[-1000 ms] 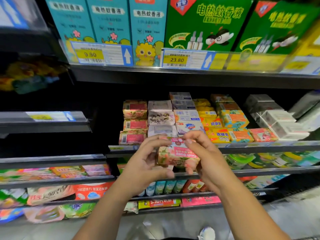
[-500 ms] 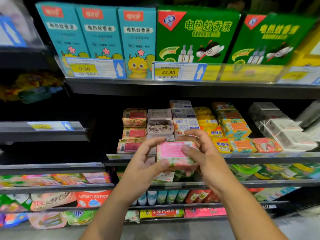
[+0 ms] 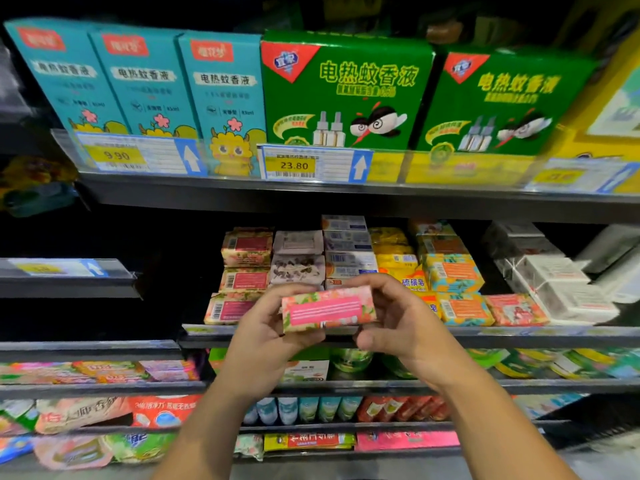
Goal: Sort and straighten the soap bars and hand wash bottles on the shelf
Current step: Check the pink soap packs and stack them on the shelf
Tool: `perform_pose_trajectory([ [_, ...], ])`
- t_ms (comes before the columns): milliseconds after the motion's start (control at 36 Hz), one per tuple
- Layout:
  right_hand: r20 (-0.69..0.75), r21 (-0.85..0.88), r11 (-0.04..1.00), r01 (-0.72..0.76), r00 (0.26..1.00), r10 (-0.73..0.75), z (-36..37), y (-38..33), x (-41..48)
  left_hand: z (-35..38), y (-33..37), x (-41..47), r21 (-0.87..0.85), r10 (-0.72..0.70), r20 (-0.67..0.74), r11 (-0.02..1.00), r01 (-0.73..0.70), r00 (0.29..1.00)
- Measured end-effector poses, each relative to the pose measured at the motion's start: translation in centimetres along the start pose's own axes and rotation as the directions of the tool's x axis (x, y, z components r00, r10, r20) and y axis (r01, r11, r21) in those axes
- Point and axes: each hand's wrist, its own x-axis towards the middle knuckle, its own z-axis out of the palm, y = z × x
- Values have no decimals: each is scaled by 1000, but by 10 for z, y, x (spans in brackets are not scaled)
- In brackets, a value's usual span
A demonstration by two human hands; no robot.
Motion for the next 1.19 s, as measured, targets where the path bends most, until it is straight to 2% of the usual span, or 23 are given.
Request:
perform_pose_trajectory([
  [111,-22,-52,999,-14,1000,13,2,5,4,2,6,2,-44,7,-51,999,-10,999],
  [222,-87,-251,967,-36,996,14,8,16,10,4,14,4,24,114,-119,993,-111,986],
  [333,-23,-196,978,-68,998,65,16,26,11,8,17,-1,135,187,-82,975,-175,979],
  [444,-33,-226,974,-16,999,8,16,24,11,-2,16,-6,191,220,-94,961,-199,971],
  [528,-106,-171,985,-18,994,0,15,17,11,-15,10,-10,212,166,-109,967,-140,980],
  [639,-149,30,996,80,986,-75,23,8,10,-24,6,-16,341,60,-77,940,-30,995],
  [694,-160,-4,994,109,981,-108,33,4,9,-22,5,-20,386,17,-55,922,6,998],
  [806,-90,-152,979,134,985,-149,59,5,7,-20,2,-26,277,-129,-43,951,136,991],
  [889,-98,-205,971,122,985,-145,65,12,7,-26,2,-30,295,-147,-60,942,159,987],
  [944,-121,-165,981,105,985,-126,64,11,8,-36,3,-34,337,-134,-99,928,160,986],
  [1000,-162,-37,995,91,982,-96,61,11,8,-45,9,-36,265,-147,-118,949,174,982],
  [1056,-186,69,996,51,982,-37,58,11,9,-50,16,-35,2,-169,-156,985,171,973],
  [1111,-174,100,995,-12,984,29,58,17,10,-50,25,-32,-245,-206,-226,958,149,952],
  [1194,-165,78,990,-118,978,129,67,20,11,-49,26,-25,-319,-328,-261,917,239,908],
])
